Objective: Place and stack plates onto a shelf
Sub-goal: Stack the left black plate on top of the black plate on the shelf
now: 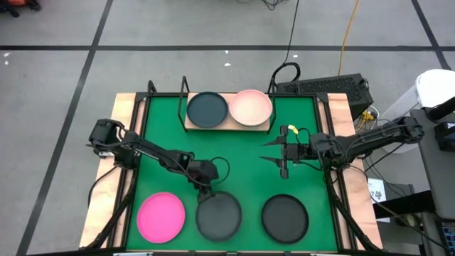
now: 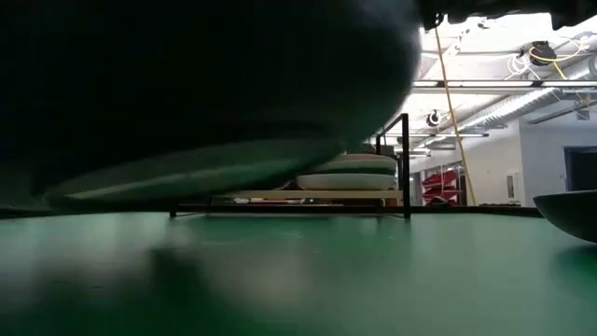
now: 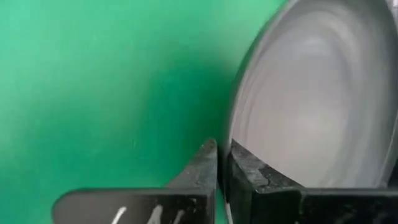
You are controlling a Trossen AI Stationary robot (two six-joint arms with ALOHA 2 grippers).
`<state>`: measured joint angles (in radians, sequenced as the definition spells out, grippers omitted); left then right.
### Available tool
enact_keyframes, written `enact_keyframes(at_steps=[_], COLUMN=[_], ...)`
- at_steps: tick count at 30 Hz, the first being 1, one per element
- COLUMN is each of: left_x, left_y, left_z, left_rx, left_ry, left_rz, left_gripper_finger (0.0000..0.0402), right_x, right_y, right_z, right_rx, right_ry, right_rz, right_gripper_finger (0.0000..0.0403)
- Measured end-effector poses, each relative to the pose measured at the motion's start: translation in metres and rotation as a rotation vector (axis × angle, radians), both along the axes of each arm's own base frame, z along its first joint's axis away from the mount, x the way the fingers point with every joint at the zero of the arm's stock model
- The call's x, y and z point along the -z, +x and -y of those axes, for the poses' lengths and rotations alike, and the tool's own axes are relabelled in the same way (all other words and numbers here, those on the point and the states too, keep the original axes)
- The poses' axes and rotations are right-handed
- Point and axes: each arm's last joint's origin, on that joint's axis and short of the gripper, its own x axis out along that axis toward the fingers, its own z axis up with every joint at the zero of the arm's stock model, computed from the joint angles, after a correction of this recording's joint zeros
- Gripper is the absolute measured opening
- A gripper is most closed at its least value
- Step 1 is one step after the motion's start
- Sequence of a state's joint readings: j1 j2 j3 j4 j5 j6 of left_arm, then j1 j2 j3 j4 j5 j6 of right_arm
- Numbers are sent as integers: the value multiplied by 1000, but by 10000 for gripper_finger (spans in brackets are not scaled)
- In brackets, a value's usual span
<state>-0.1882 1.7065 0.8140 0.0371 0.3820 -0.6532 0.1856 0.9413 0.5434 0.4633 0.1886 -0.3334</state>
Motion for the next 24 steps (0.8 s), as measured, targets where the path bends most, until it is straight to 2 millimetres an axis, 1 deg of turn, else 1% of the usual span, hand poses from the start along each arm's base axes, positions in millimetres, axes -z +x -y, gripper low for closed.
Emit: enact_keyframes(at_steps=[2,4,8,13,16,18,20,22,24], left_x=[-15,-37,-99,-180,-217,-236,-246,-246,-242], left_y=[-1,-2,-15,-46,-63,-72,-79,-88,-91], left_z=[-10,-23,-58,-122,-165,-194,-222,-247,-270], left_rx=[-12,-27,-101,-307,-403,-465,-494,-508,-524], left_ry=[10,52,237,577,666,707,709,689,657], left_rz=[5,18,41,30,33,64,84,65,57], left_gripper_finger=[14,12,12,12,12,12,12,12,12], right_x=[-1,-2,-5,-8,-9,-10,-10,-10,-10], right_y=[0,-1,-4,-7,-7,-7,-8,-8,-8], right_z=[0,0,1,1,1,1,1,1,1], right_rx=[-1,-1,-2,-4,-4,-5,-4,-4,-4], right_ry=[-8,-8,-6,-3,-19,-23,-27,-33,-34], right_rz=[4,13,28,39,50,54,58,58,58], right_gripper_finger=[173,173,173,173,173,173,173,173,173])
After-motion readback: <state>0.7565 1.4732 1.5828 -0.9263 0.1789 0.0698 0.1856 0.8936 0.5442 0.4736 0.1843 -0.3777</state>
